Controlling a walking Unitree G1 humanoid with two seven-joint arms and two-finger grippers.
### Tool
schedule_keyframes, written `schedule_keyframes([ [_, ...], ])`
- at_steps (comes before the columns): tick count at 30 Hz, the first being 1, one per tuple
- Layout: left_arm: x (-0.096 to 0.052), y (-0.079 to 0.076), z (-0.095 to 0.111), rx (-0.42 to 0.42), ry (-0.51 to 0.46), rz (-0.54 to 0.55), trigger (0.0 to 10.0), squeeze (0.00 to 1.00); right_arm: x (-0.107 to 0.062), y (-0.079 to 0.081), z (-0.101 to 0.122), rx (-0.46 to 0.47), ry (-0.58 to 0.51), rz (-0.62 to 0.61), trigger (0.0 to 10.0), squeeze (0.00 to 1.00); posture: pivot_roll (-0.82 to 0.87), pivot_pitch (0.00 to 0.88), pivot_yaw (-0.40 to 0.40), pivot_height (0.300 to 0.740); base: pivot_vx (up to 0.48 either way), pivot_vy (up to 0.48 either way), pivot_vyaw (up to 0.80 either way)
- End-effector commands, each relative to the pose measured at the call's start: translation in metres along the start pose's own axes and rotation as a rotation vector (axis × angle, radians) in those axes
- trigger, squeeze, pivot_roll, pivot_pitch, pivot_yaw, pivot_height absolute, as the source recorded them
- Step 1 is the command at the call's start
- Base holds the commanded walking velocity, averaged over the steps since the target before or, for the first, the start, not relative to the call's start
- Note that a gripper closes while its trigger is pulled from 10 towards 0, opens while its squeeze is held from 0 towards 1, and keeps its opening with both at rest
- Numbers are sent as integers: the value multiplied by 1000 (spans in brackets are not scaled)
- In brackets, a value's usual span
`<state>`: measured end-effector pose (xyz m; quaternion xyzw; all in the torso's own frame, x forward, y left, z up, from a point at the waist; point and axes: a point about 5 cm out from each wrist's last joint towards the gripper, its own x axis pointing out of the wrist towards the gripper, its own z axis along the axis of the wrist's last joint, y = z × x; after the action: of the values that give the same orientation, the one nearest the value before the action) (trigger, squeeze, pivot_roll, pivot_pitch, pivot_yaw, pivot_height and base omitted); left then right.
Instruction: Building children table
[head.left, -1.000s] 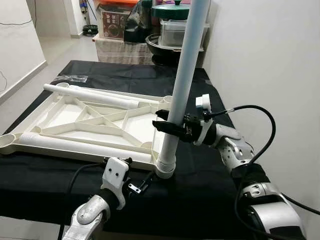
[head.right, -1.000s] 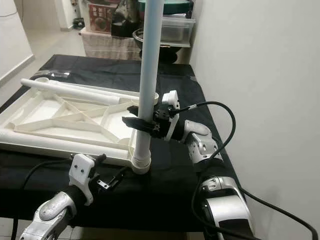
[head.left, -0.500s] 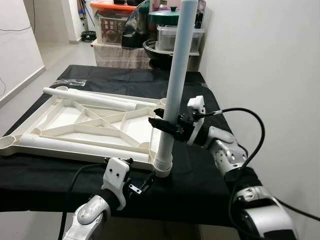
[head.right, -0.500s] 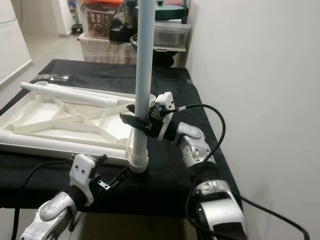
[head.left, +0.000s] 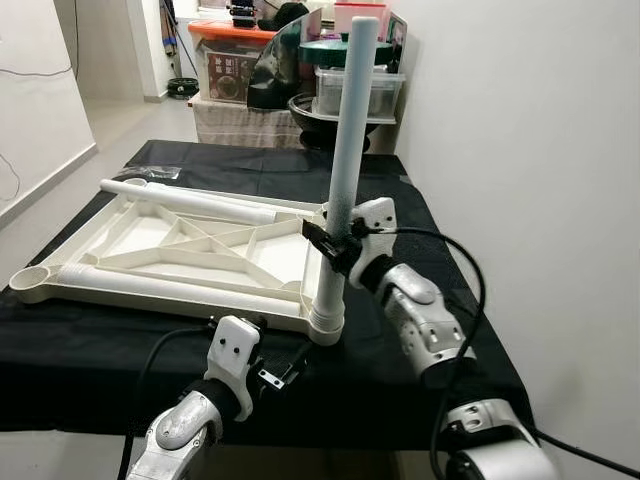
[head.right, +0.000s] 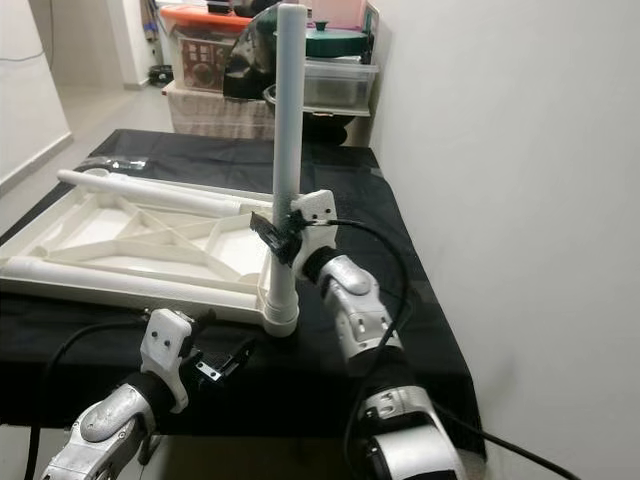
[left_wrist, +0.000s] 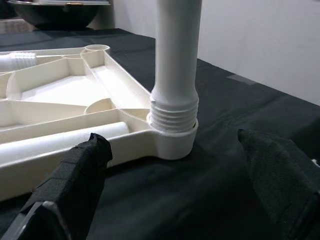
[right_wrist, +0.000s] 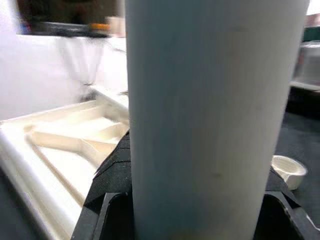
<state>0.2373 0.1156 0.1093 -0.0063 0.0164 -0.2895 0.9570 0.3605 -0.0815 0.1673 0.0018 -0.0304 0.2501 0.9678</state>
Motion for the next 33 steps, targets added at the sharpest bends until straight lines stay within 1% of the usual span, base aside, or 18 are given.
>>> schedule_keyframes([
  [1, 2, -1, -2, 1, 4, -4, 10000, 0, -17, -10, -44, -14, 202, -174, 0, 0, 56, 0, -98, 740, 0, 0, 0],
  [2, 2, -1, -2, 1, 4, -4, 10000, 0, -17, -10, -44, -14, 202, -174, 0, 0, 56, 0, -98, 740, 0, 0, 0],
  [3, 3, -1, -2, 2, 3, -3, 10000, 0, -19, -13, -46, -6, 207, -259, 0, 0, 56, 0, -99, 740, 0, 0, 0],
  [4, 3, -1, -2, 2, 3, -2, 10000, 0, -20, -15, -47, -3, 208, -288, 0, 0, 56, 0, -99, 740, 0, 0, 0],
  [5, 3, -1, -2, 2, 3, -2, 10000, 0, -20, -15, -47, -3, 208, -288, 0, 0, 56, 0, -99, 740, 0, 0, 0],
  [8, 2, 1, -3, 4, 3, 9, 10000, 0, -23, -20, -48, 31, 196, -415, 0, 0, 58, 0, -101, 740, 0, 0, 0],
  [12, 3, 0, -3, 2, 1, 10, 10000, 0, -24, -21, -49, 53, 201, -465, 0, 0, 57, 0, -99, 740, 0, 0, 0],
  [13, 4, -1, -3, 1, 1, 6, 10000, 0, -27, -20, -53, 80, 223, -519, 0, 0, 56, 0, -97, 740, 0, 0, 0],
  [16, 4, -1, -3, 1, 1, 4, 10000, 0, -27, -20, -54, 87, 230, -537, 0, 0, 56, 0, -96, 740, 0, 0, 0],
  [21, 4, -1, -3, 1, 0, 4, 10000, 0, -26, -18, -54, 65, 229, -536, 0, 0, 55, 0, -95, 740, 0, 0, 0],
  [22, 4, -1, -3, 2, 2, 4, 10000, 0, -26, -16, -55, 29, 245, -536, 0, 0, 54, 0, -96, 740, 0, 0, 0],
  [23, 4, -1, -3, 2, 2, 4, 10000, 0, -26, -16, -55, 29, 245, -536, 0, 0, 54, 0, -96, 740, 0, 0, 0],
  [25, 3, -1, -3, 4, 3, 5, 10000, 0, -26, -15, -57, -11, 265, -548, 0, 0, 55, 0, -98, 740, 0, 0, 0],
  [27, 3, -2, -3, 4, 2, 5, 10000, 0, -27, -15, -58, -20, 279, -564, 0, 0, 55, 0, -98, 740, 0, 0, 0],
  [33, 4, -2, -3, 4, 2, 5, 10000, 0, -26, -19, -60, -2, 310, -632, 0, 0, 55, 0, -99, 740, 0, 0, 0],
])
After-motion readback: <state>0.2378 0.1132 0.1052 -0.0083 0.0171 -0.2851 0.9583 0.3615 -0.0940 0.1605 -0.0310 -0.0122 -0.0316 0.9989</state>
